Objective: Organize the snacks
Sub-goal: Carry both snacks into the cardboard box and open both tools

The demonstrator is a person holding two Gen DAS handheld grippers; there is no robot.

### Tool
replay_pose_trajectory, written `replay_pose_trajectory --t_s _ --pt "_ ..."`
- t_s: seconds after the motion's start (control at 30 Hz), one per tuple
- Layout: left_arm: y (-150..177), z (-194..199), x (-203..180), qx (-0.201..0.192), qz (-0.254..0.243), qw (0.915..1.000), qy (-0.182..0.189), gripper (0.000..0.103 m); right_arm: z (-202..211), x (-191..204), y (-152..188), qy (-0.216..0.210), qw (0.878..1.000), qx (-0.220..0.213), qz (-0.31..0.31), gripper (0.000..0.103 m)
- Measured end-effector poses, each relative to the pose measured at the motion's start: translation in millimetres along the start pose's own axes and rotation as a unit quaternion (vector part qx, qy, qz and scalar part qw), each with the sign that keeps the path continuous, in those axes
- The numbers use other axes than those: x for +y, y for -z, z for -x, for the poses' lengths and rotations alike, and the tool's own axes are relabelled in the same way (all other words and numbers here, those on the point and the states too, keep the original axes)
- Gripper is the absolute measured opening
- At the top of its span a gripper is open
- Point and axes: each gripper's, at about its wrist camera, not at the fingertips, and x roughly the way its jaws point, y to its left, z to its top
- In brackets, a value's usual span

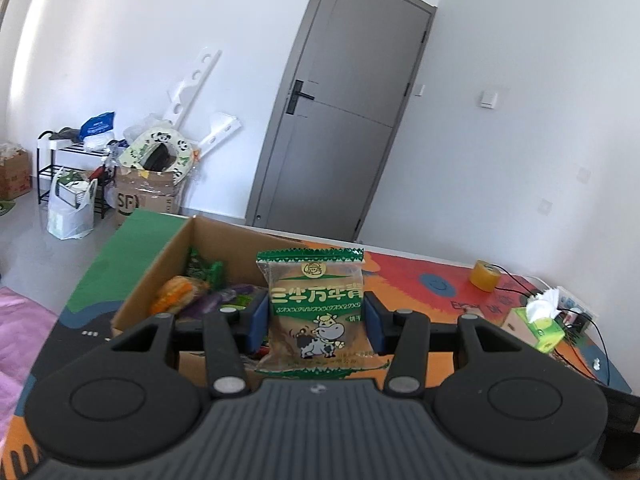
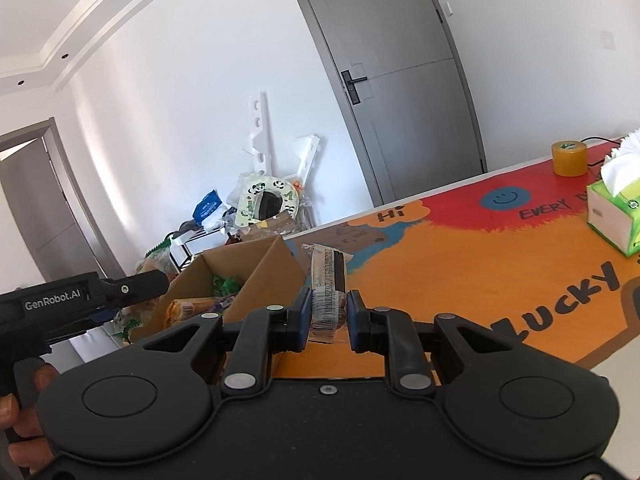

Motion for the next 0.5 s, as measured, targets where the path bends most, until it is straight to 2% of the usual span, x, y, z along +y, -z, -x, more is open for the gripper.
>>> replay_pose_trajectory --t_s 0.5 --pt "-9.5 -16.6 39.6 0.006 0.026 0.9991 -0.033 0.048 -26.5 34.2 -3.2 -0.027 0.999 0.016 0.020 0.020"
